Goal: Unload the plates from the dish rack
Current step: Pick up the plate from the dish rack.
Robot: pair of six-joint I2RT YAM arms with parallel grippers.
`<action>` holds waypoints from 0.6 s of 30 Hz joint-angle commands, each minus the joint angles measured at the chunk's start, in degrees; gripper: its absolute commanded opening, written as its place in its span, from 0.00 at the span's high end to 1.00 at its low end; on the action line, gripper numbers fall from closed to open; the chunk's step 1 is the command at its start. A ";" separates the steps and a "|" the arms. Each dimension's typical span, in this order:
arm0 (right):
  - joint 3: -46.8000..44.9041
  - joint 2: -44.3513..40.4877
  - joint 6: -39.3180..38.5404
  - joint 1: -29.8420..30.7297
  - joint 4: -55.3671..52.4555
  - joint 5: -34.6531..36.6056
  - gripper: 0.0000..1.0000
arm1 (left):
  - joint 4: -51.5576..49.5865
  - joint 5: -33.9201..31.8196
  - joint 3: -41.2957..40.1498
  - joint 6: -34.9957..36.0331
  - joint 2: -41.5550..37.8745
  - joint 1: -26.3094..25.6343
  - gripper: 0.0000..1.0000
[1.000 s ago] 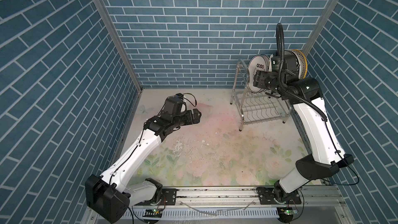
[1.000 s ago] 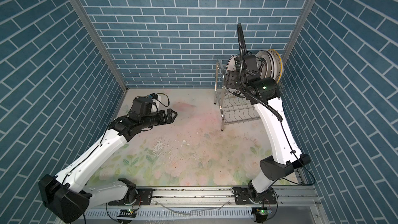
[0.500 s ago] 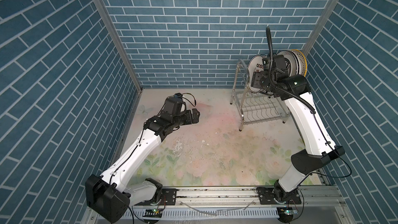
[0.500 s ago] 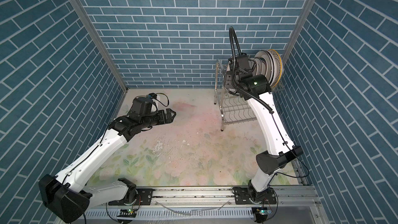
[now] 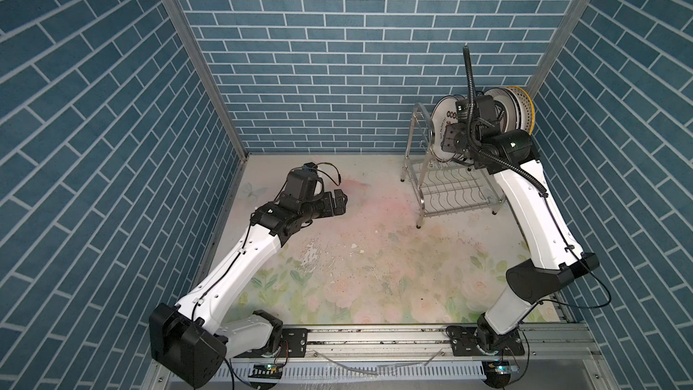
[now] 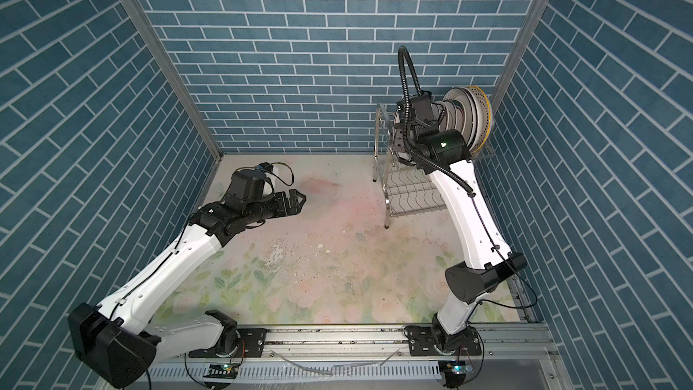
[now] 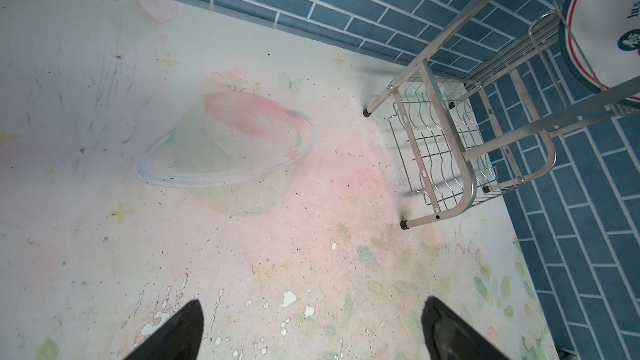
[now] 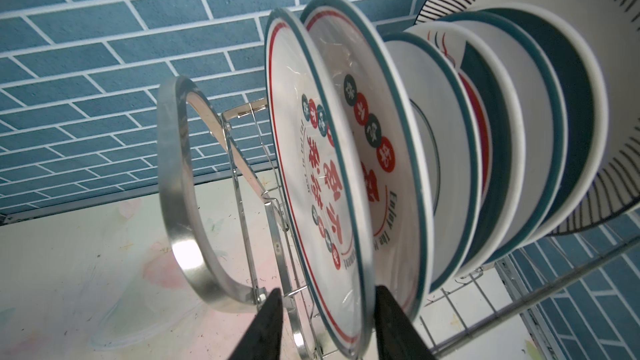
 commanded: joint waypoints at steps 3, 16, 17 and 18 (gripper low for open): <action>1.18 2.24 -0.72 0.19 1.85 3.01 0.63 | -0.13 0.59 -0.68 0.62 0.33 0.40 0.01; -2.25 1.80 -1.02 0.21 6.06 6.20 0.83 | -1.10 -0.50 -0.94 0.14 0.47 0.36 0.01; -2.27 1.88 -1.19 0.21 6.09 6.22 0.83 | -1.33 -0.54 -0.94 0.22 0.50 0.43 0.01; -2.28 1.97 -1.39 0.21 6.15 6.14 0.84 | -1.61 -0.71 -0.88 0.31 0.51 0.45 0.01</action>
